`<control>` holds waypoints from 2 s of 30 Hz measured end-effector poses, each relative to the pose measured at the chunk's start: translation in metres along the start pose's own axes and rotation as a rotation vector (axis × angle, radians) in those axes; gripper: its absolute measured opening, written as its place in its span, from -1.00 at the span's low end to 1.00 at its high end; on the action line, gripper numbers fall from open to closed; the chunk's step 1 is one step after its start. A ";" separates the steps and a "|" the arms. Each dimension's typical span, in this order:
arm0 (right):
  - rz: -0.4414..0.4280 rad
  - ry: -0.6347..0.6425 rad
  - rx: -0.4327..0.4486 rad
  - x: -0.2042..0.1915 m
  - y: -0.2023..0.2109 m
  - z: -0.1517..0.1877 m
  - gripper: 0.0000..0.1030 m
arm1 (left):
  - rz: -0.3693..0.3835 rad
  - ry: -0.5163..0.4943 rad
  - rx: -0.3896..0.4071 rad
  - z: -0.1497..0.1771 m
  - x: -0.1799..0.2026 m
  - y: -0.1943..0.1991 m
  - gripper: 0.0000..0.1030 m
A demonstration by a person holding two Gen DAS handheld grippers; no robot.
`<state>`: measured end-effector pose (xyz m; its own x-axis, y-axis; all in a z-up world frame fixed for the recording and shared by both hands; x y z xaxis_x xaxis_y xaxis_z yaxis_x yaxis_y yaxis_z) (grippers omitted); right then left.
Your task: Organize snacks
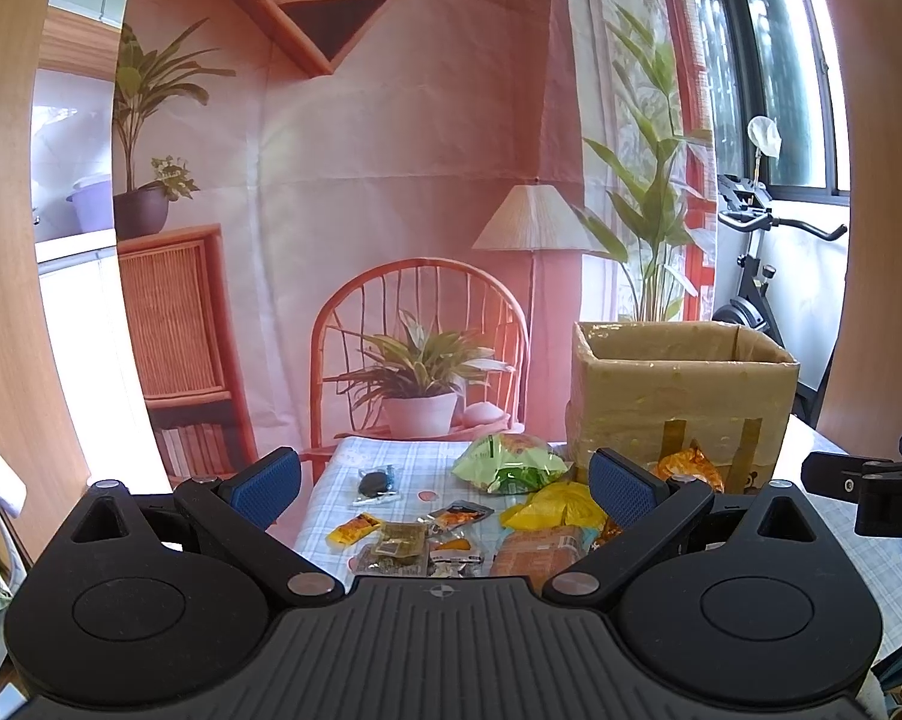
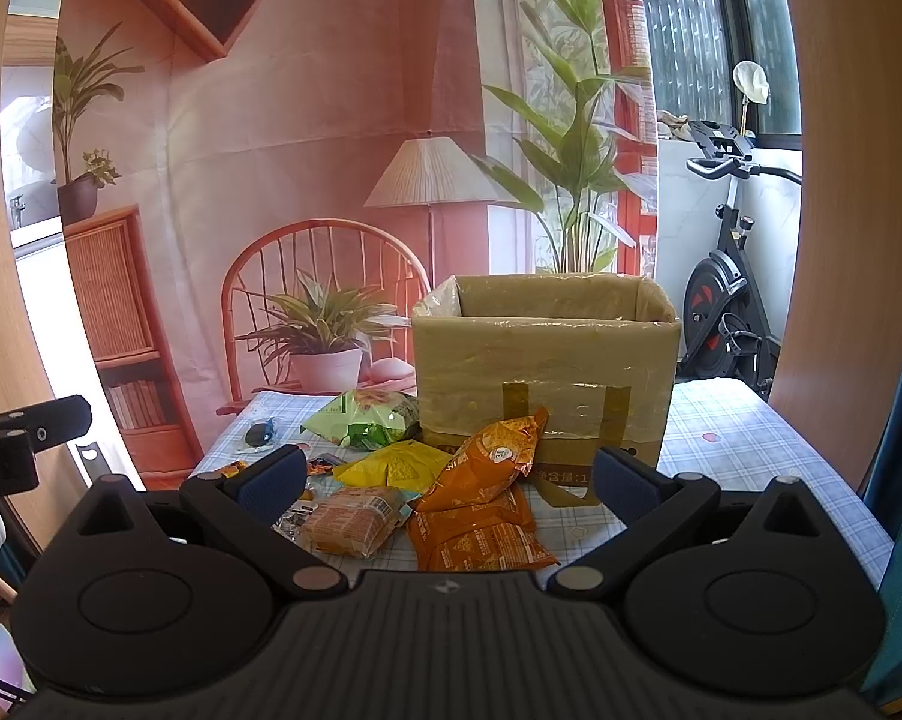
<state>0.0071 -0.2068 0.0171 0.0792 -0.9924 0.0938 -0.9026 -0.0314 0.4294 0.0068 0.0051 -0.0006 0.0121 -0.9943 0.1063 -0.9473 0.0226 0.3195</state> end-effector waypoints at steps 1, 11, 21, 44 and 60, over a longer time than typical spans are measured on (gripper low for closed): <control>0.000 0.000 0.000 0.000 0.000 0.000 1.00 | 0.000 0.000 -0.001 0.000 0.000 0.000 1.00; -0.003 -0.013 -0.007 0.000 0.000 -0.004 1.00 | -0.043 -0.012 -0.003 0.003 0.003 -0.005 1.00; -0.077 -0.002 -0.026 -0.007 -0.038 0.008 1.00 | -0.045 0.022 -0.130 0.012 -0.033 -0.048 0.98; -0.395 0.109 -0.273 -0.096 -0.199 0.065 0.59 | -0.066 0.044 -0.376 0.065 -0.130 -0.160 0.58; -0.435 0.100 -0.390 -0.113 -0.229 0.088 0.35 | 0.017 -0.042 -0.479 0.098 -0.131 -0.198 0.03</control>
<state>0.1674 -0.0975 -0.1709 0.4635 -0.8817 -0.0883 -0.5574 -0.3676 0.7444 0.1614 0.1203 -0.1704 -0.0246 -0.9965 0.0801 -0.6929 0.0748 0.7171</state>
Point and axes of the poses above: each gripper's, at about its wrist camera, not at the fingertips, and y roughly against the way its jaws point, x to its right, z to its underside, the point moved 1 cm from there along -y, roughly the way its jaws point, and after that the axes turned 12 degrees about y, right-handed, at the moved point
